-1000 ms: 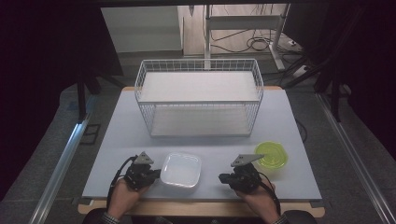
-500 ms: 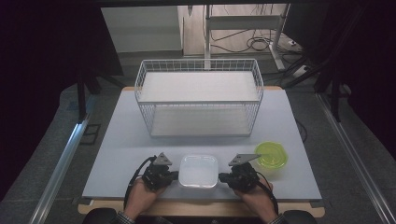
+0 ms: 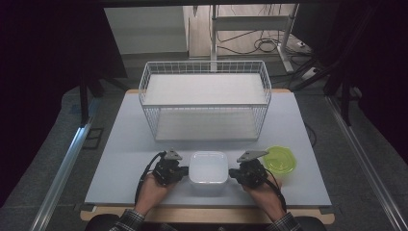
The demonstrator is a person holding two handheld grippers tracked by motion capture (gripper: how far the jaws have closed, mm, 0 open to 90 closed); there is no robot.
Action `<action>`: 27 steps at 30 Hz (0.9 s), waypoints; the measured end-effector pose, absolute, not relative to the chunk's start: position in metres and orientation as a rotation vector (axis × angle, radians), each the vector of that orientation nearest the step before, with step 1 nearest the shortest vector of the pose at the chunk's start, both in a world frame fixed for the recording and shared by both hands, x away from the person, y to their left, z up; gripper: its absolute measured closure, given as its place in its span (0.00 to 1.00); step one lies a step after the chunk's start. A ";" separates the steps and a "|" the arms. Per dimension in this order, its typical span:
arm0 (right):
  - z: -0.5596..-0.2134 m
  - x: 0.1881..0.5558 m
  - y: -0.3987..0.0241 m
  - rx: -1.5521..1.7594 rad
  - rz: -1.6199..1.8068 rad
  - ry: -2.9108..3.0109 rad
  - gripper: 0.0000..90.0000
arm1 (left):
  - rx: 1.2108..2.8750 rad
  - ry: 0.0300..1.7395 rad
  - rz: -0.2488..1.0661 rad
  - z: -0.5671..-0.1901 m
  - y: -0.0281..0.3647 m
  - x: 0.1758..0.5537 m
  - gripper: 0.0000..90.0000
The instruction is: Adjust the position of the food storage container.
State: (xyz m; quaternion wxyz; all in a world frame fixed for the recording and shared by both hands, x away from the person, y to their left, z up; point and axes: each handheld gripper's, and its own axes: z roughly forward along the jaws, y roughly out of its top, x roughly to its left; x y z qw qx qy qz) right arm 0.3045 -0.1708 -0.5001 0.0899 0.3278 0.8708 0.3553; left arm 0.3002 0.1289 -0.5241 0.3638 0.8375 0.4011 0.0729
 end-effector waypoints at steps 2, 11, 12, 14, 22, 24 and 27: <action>-0.497 0.302 -0.173 0.946 1.049 2.581 0.92 | 2.158 1.040 0.224 -0.520 0.135 0.298 0.81; -0.484 0.290 -0.197 0.913 1.079 2.505 0.64 | 2.027 1.036 0.259 -0.511 0.170 0.284 0.36; -0.483 0.289 -0.198 0.910 1.106 2.499 0.58 | 2.017 1.029 0.248 -0.511 0.171 0.283 0.30; -0.482 0.288 -0.201 0.897 1.146 2.485 0.45 | 2.000 0.998 0.245 -0.511 0.174 0.280 0.22; -0.487 0.289 -0.199 0.907 1.177 2.472 0.21 | 1.999 0.939 0.305 -0.511 0.178 0.272 0.09; -0.487 0.288 -0.198 0.897 1.185 2.471 0.18 | 1.993 0.921 0.308 -0.512 0.180 0.271 0.09; -0.488 0.289 -0.198 0.901 1.187 2.472 0.16 | 1.993 0.915 0.323 -0.513 0.180 0.271 0.08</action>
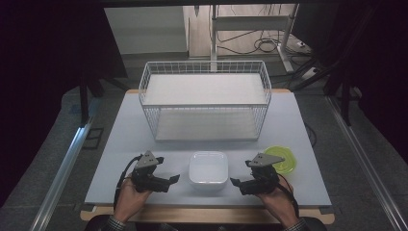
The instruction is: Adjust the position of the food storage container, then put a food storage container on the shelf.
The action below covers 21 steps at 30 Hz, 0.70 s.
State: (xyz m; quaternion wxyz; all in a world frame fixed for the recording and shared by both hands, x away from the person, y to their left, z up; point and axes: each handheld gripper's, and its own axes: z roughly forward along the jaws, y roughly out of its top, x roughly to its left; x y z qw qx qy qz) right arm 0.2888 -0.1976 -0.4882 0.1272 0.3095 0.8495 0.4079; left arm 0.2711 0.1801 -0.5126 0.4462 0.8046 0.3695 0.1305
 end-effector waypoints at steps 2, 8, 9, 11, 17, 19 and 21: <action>-0.489 0.289 -0.198 0.904 1.190 2.473 0.15 | 1.987 0.920 0.328 -0.514 0.180 0.272 0.07; -0.489 0.289 -0.196 0.903 1.205 2.467 0.12 | 1.984 0.941 0.294 -0.511 0.177 0.273 0.06; -0.489 0.289 -0.196 0.899 1.205 2.466 0.11 | 1.990 0.940 0.291 -0.510 0.176 0.273 0.06; -0.489 0.289 -0.195 0.894 1.208 2.463 0.11 | 2.002 0.934 0.290 -0.509 0.173 0.274 0.06; -0.487 0.289 -0.191 0.890 1.208 2.461 0.10 | 2.016 0.898 0.253 -0.502 0.164 0.275 0.05; -0.487 0.290 -0.190 0.905 1.210 2.464 0.08 | 2.017 0.878 0.235 -0.499 0.162 0.277 0.05; -0.486 0.290 -0.188 0.915 1.212 2.467 0.06 | 2.029 0.874 0.226 -0.498 0.158 0.280 0.05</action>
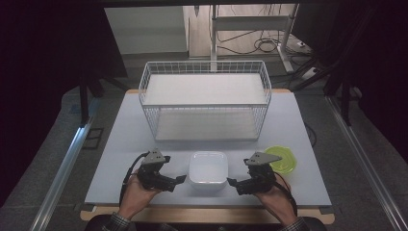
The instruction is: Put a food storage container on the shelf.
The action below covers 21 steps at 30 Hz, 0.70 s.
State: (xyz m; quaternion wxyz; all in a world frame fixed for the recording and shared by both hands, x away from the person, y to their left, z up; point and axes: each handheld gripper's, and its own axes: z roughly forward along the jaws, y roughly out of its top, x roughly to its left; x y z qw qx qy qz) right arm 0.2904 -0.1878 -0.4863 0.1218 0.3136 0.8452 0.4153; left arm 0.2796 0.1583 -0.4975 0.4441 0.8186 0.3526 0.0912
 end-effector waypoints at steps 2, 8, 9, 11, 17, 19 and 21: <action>-0.486 0.291 -0.186 0.920 1.213 2.468 0.04 | 2.041 0.871 0.218 -0.497 0.155 0.283 0.07; -0.481 0.293 -0.178 0.960 1.200 2.508 0.11 | 2.058 0.838 0.208 -0.492 0.142 0.290 0.15; -0.480 0.294 -0.177 0.969 1.205 2.516 0.13 | 2.059 0.841 0.205 -0.492 0.140 0.291 0.16; -0.478 0.297 -0.174 0.977 1.218 2.535 0.19 | 2.064 0.839 0.192 -0.493 0.139 0.295 0.18; -0.481 0.311 -0.166 1.024 1.198 2.608 0.29 | 2.049 0.827 0.071 -0.499 0.135 0.308 0.14; -0.482 0.316 -0.163 1.057 1.211 2.631 0.31 | 2.076 0.821 0.069 -0.502 0.131 0.311 0.16; -0.482 0.321 -0.161 1.073 1.214 2.644 0.32 | 2.068 0.824 0.042 -0.504 0.128 0.312 0.17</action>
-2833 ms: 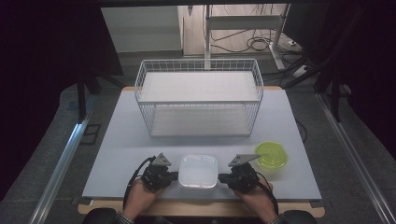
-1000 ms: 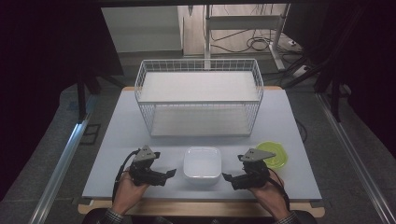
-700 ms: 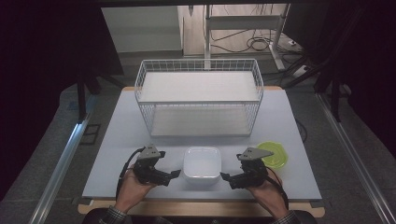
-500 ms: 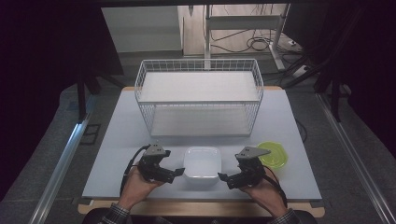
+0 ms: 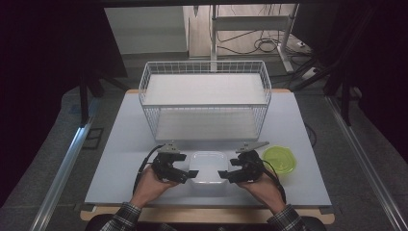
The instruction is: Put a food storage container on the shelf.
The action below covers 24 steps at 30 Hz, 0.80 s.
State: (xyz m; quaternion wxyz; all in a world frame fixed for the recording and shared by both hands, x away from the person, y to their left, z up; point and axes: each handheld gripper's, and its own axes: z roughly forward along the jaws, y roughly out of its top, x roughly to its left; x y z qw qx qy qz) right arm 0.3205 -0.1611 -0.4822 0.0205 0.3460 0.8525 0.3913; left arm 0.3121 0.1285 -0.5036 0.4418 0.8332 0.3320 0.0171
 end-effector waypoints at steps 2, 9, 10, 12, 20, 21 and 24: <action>-0.482 0.324 -0.159 1.094 1.221 2.658 0.34 | 2.059 0.826 0.011 -0.505 0.128 0.313 0.20; -0.480 0.323 -0.159 1.150 1.210 2.672 0.44 | 2.044 0.846 -0.077 -0.507 0.128 0.312 0.22; -0.479 0.323 -0.160 1.151 1.202 2.673 0.45 | 2.049 0.847 -0.071 -0.506 0.129 0.310 0.24; -0.478 0.322 -0.162 1.183 1.201 2.674 0.49 | 2.035 0.868 -0.088 -0.505 0.131 0.308 0.32; -0.479 0.323 -0.171 1.314 1.254 2.669 0.59 | 1.998 0.919 -0.135 -0.505 0.136 0.302 0.47; -0.479 0.322 -0.172 1.321 1.262 2.666 0.59 | 1.993 0.922 -0.138 -0.505 0.137 0.301 0.48; -0.483 0.324 -0.174 1.371 1.294 2.698 0.54 | 1.994 0.903 -0.127 -0.504 0.137 0.298 0.54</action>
